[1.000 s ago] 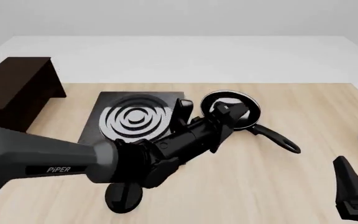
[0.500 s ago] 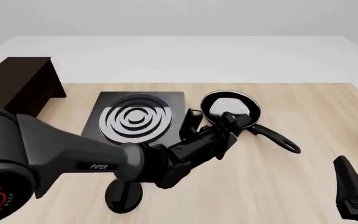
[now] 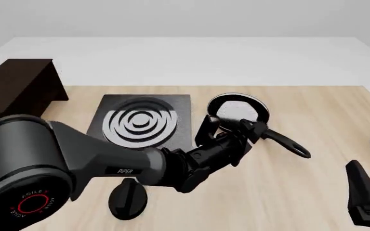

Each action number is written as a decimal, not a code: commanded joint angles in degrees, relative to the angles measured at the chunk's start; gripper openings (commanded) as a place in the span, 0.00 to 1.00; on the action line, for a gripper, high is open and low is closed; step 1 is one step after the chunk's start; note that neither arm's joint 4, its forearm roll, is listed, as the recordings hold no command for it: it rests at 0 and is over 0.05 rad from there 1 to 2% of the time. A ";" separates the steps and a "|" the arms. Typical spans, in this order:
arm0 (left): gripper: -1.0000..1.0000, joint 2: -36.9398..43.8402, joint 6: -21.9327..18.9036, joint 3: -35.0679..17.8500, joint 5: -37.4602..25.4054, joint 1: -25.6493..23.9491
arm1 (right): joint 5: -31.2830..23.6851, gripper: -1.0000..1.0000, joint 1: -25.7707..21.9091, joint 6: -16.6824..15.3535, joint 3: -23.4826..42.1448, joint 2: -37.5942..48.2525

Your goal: Put the frying pan on top of the cabinet.

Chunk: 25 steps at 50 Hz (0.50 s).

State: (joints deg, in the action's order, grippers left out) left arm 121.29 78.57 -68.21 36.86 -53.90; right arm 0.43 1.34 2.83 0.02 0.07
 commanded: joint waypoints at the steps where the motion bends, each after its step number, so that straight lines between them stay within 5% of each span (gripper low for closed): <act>1: 1.00 3.89 0.20 -3.47 -0.82 -0.21 | 0.12 1.00 0.66 0.41 0.00 -0.01; 25: 1.00 9.90 0.69 -8.83 -2.00 -0.09 | -0.15 1.00 0.96 1.78 0.00 0.00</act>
State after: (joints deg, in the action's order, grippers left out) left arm 129.16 79.13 -74.99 35.47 -53.85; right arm 0.33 2.10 4.19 0.03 0.12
